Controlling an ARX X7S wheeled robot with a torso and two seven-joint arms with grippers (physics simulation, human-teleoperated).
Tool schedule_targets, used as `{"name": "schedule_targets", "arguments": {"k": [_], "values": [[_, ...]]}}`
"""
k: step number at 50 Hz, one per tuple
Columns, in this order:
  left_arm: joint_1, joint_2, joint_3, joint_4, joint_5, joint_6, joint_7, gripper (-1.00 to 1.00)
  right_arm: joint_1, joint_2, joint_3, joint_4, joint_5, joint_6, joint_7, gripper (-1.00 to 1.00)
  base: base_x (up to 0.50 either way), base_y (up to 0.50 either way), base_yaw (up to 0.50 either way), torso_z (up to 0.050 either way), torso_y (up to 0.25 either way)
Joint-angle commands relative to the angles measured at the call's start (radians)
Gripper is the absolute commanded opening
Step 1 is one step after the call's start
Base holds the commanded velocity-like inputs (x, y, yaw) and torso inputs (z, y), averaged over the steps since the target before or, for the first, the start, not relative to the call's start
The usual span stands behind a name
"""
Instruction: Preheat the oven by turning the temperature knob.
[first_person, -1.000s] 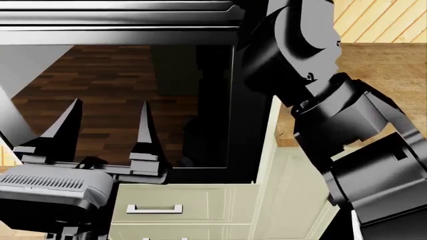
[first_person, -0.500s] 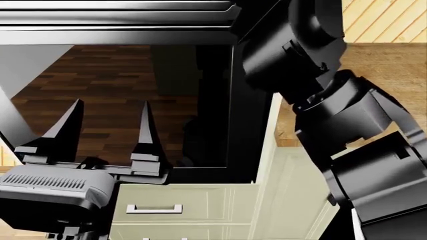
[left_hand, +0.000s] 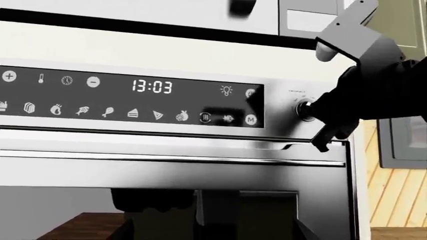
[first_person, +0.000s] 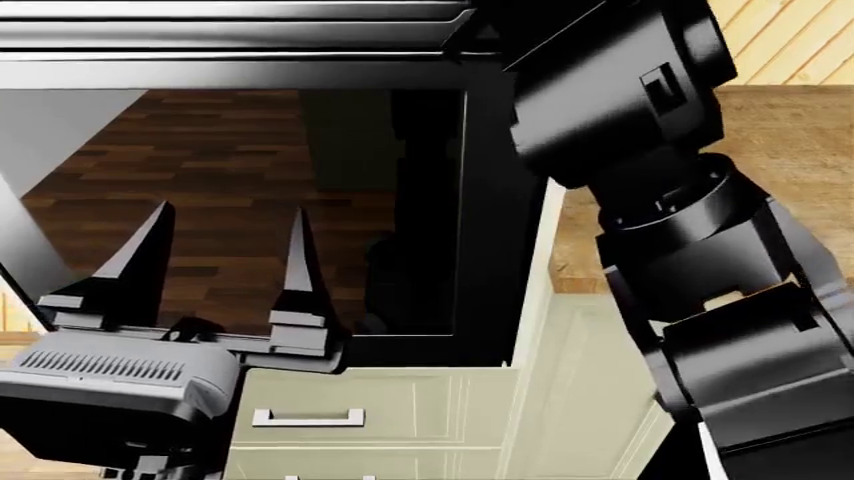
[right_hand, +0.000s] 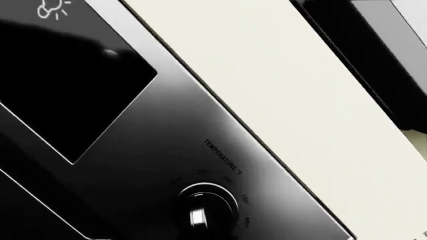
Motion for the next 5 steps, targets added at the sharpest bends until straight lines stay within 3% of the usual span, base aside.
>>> {"name": "schedule_targets", "arguments": {"k": [1, 5], "values": [[0.004, 0.005, -0.001, 0.000, 0.002, -0.007, 0.002, 1.00, -0.012, -0.005, 0.106, -0.065, 0.068, 0.029, 0.067, -1.00, 0.00, 0.00, 0.00, 0.000, 0.000], [0.005, 0.006, -0.003, -0.001, 0.001, -0.008, 0.003, 1.00, -0.018, -0.006, 0.130, -0.071, 0.087, 0.028, 0.086, -1.00, 0.00, 0.00, 0.00, 0.000, 0.003]]}}
